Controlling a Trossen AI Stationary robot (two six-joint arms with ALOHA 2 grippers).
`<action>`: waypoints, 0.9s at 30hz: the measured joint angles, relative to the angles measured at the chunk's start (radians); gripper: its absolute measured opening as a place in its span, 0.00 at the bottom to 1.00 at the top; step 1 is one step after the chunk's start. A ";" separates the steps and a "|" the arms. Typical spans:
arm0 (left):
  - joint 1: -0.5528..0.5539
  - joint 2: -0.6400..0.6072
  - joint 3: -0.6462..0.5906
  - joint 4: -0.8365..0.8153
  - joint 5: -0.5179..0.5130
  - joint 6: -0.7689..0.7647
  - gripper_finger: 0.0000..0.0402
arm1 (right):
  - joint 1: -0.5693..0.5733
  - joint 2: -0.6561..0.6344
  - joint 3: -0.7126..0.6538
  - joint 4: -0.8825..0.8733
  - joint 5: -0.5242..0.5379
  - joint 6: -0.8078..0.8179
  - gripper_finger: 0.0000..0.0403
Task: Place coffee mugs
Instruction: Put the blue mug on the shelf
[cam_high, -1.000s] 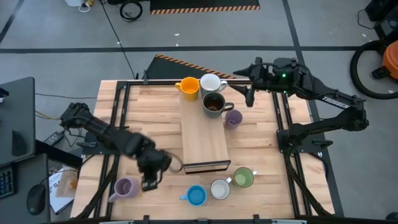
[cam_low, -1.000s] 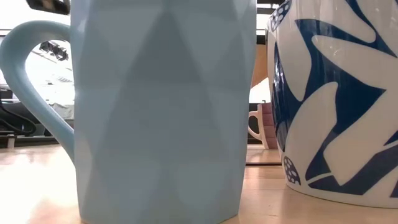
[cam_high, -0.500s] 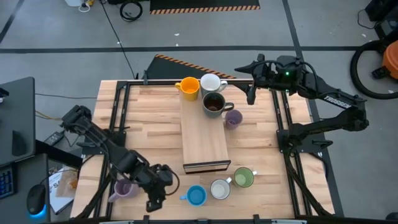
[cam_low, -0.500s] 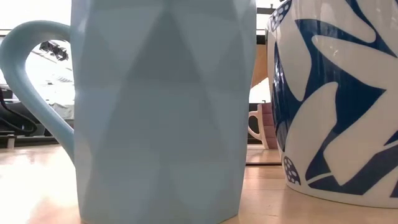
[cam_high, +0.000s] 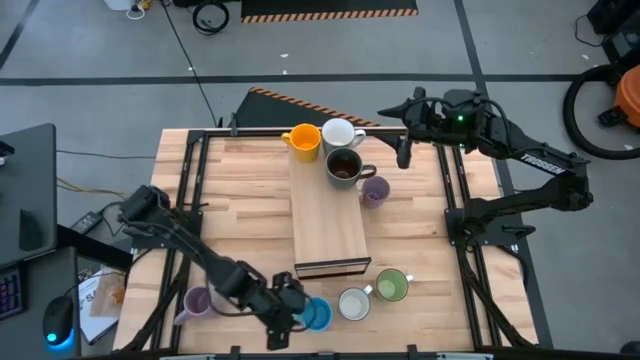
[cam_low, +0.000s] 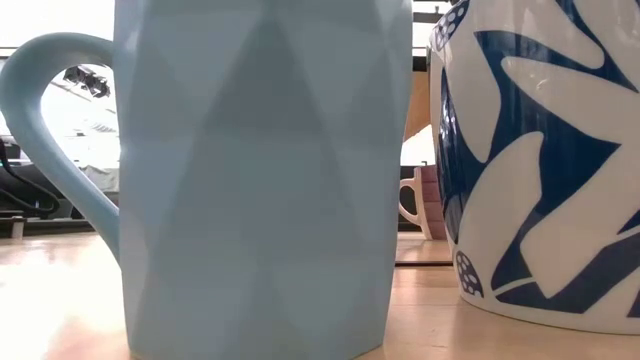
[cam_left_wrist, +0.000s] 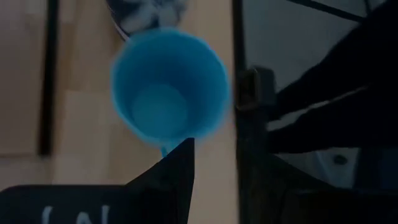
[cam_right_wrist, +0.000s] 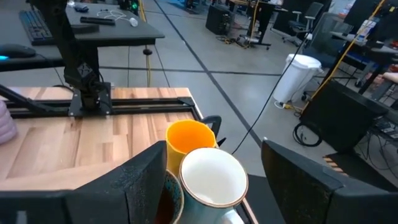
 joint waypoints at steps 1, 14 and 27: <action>0.008 0.014 0.015 -0.004 -0.005 0.016 0.31 | 0.000 0.000 0.000 -0.007 0.000 -0.001 0.66; 0.016 0.126 0.146 -0.076 0.065 0.234 0.28 | 0.000 -0.004 0.000 -0.044 -0.007 0.002 0.66; 0.012 0.140 0.148 -0.084 0.019 0.415 0.44 | 0.000 -0.004 0.000 -0.044 -0.008 0.014 0.66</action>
